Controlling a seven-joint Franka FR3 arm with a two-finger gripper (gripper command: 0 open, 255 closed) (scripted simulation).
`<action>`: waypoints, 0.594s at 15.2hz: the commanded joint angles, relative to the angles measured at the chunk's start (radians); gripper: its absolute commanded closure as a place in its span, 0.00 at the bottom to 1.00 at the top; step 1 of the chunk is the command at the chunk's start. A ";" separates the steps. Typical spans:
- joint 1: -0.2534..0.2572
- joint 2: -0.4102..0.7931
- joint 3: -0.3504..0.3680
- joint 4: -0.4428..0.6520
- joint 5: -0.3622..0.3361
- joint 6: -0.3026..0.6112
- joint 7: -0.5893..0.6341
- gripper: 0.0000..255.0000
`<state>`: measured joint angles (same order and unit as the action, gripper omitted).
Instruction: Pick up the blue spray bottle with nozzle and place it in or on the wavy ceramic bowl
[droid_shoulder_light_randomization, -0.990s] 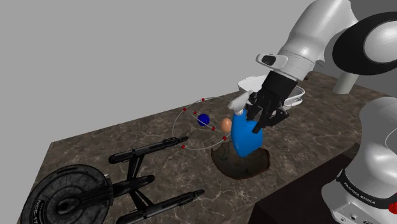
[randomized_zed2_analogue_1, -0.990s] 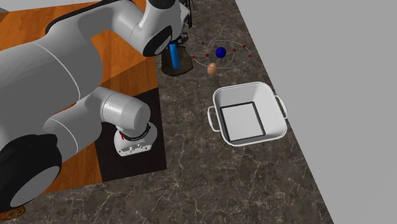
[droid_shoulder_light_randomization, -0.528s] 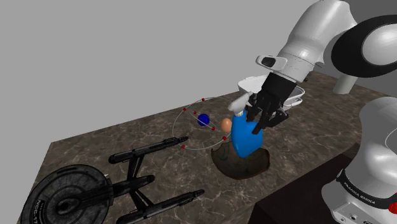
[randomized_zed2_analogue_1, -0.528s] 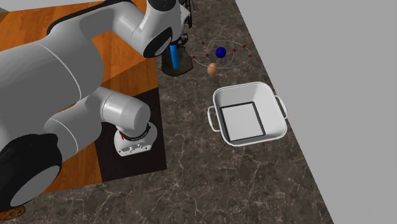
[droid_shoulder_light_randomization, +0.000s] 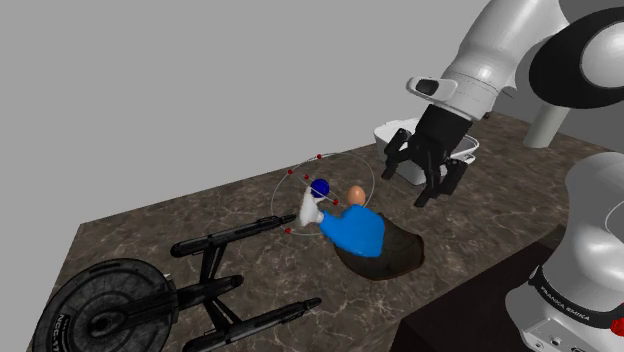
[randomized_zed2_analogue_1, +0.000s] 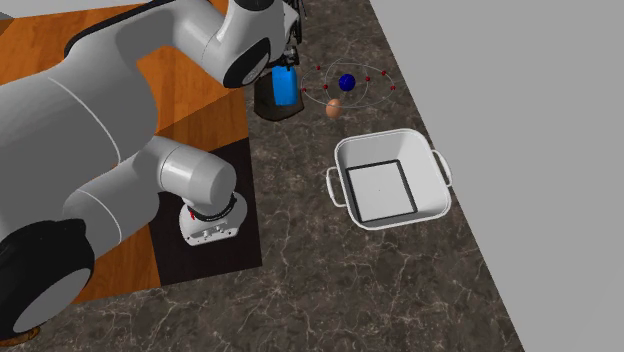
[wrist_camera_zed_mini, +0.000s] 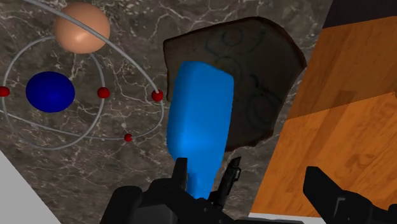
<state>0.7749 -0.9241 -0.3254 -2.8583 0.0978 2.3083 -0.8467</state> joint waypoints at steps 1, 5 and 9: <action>-0.022 -0.048 0.003 0.030 -0.012 -0.084 0.005 0.00; -0.029 -0.066 0.004 0.047 -0.016 -0.119 0.007 0.00; -0.029 -0.066 0.004 0.047 -0.016 -0.119 0.007 0.00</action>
<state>0.7458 -0.9900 -0.3210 -2.8117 0.0820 2.1898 -0.8397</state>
